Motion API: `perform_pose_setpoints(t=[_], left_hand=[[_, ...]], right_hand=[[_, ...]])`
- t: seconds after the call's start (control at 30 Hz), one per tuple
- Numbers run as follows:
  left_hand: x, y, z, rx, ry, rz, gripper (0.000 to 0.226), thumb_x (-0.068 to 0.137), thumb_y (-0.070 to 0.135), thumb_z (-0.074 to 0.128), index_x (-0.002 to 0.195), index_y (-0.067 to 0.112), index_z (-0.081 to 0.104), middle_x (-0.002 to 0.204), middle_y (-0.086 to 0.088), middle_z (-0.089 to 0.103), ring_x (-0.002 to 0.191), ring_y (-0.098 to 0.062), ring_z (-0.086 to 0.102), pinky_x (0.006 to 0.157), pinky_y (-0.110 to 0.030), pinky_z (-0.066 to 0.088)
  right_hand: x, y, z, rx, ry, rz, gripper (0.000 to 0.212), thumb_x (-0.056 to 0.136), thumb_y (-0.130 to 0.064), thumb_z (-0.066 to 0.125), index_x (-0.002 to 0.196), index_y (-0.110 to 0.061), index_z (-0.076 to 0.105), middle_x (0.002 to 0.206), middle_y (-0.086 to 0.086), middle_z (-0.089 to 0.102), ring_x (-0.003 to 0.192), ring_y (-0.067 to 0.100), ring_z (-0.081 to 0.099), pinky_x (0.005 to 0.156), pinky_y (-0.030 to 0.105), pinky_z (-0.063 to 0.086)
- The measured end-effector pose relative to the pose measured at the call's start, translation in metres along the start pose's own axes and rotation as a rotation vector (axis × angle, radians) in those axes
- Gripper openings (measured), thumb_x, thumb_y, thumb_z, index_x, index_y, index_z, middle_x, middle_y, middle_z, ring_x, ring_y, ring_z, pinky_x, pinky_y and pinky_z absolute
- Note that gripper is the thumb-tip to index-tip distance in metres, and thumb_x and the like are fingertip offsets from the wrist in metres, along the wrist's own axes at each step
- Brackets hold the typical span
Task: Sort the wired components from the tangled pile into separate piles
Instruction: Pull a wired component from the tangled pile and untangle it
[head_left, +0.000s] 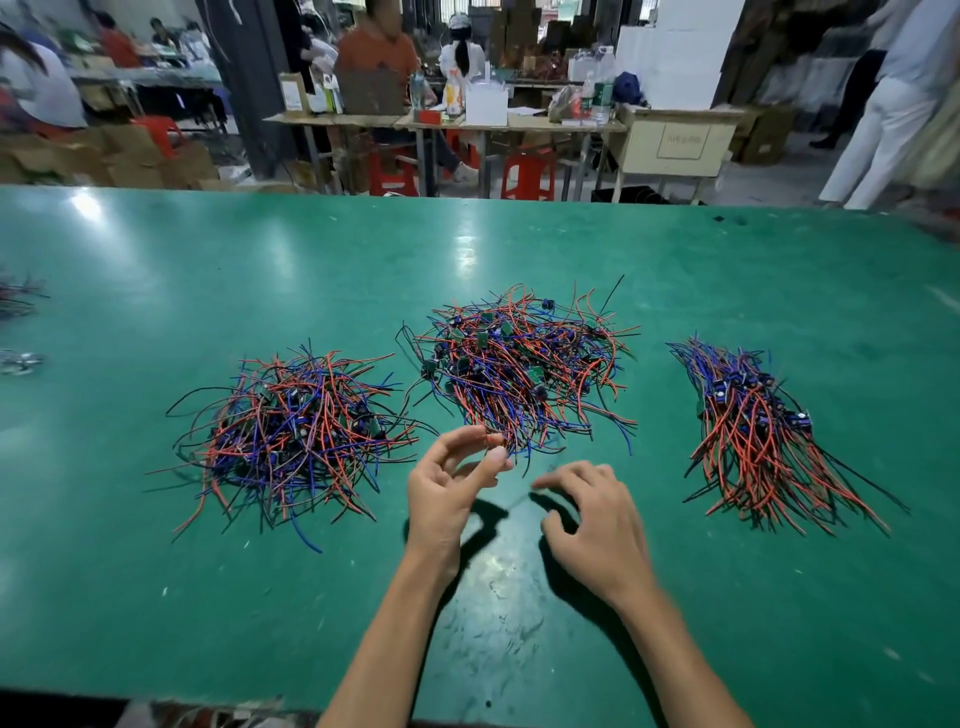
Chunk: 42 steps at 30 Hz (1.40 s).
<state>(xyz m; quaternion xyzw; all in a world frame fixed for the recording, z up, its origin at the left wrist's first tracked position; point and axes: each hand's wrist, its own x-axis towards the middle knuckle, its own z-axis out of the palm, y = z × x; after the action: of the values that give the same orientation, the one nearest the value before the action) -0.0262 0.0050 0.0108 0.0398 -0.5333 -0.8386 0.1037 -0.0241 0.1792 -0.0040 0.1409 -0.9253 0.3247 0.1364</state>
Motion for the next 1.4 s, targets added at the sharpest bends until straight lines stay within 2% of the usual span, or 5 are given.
perform_pose_setpoints(t=[0.2,0.43,0.8,1.13,1.4], left_hand=[[0.023,0.045,-0.025,-0.025,0.080,0.150,0.058,0.074,0.005,0.082,0.126,0.015,0.060,0.108,-0.009,0.077,0.098,-0.021,0.073,0.081,-0.022,0.057],[0.000,0.023,-0.024,-0.206,-0.076,-0.202,0.032,0.083,0.020,0.074,0.113,0.011,0.075,0.109,-0.011,0.074,0.086,-0.016,0.071,0.078,-0.020,0.057],[-0.025,-0.011,0.028,0.256,-0.189,-0.142,0.006,0.088,0.015,0.078,0.094,0.017,0.079,0.095,-0.006,0.079,0.090,-0.015,0.073,0.082,-0.027,0.058],[-0.026,0.004,0.013,0.237,-0.215,-0.149,0.026,0.084,0.027,0.077,0.096,0.004,0.076,0.089,-0.016,0.076,0.083,-0.021,0.071,0.082,-0.030,0.055],[0.044,0.136,-0.022,0.823,0.206,0.707,0.007,0.087,0.014,0.078,0.094,0.016,0.076,0.087,0.008,0.075,0.075,-0.005,0.068,0.071,-0.020,0.053]], right_hand=[[0.003,0.008,0.005,-0.097,0.208,0.336,0.017,0.086,-0.023,0.077,0.103,-0.020,0.076,0.100,0.000,0.062,0.101,0.025,0.054,0.090,0.039,0.043],[0.004,0.004,0.007,-0.179,0.114,0.271,0.007,0.093,-0.021,0.070,0.088,-0.025,0.072,0.092,-0.006,0.065,0.092,0.022,0.054,0.083,0.038,0.038],[0.002,0.007,-0.006,0.834,0.117,0.237,0.020,0.082,-0.028,0.077,0.095,-0.036,0.064,0.079,0.001,0.071,0.068,0.018,0.063,0.063,0.029,0.049],[0.001,0.009,-0.017,1.010,-0.062,0.208,0.017,0.079,-0.028,0.078,0.094,-0.027,0.073,0.082,0.013,0.077,0.071,0.013,0.068,0.064,0.021,0.052],[0.002,0.016,-0.017,1.118,-0.010,0.276,0.021,0.089,-0.032,0.062,0.094,-0.016,0.076,0.081,0.019,0.073,0.064,0.011,0.055,0.061,0.016,0.047]])
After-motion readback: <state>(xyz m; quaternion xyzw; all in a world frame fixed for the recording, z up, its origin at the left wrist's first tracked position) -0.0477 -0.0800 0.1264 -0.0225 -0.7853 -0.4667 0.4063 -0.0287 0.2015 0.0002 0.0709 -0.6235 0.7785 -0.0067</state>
